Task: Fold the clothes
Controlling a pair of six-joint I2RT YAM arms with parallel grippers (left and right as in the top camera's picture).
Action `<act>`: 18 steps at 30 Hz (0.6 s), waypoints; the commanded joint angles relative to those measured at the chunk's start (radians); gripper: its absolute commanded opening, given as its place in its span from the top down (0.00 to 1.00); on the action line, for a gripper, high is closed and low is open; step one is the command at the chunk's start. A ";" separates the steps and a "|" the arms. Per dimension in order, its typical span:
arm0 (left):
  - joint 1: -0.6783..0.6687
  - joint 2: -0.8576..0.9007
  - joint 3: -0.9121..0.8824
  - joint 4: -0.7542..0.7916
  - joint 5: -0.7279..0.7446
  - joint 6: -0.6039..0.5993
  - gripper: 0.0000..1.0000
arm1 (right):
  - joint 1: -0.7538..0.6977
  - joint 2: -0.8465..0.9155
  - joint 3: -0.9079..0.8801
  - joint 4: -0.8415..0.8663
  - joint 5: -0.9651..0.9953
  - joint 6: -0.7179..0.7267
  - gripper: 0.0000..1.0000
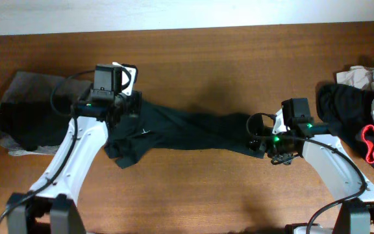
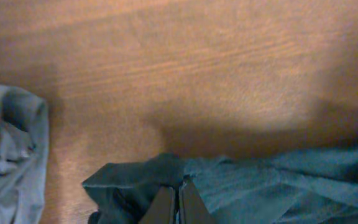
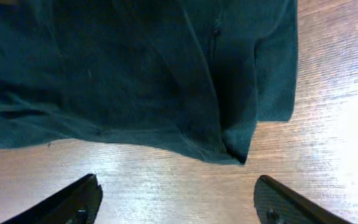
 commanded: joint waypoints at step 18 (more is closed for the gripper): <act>-0.002 0.049 0.007 -0.007 -0.014 -0.003 0.99 | 0.013 0.103 -0.024 0.114 -0.056 -0.098 0.84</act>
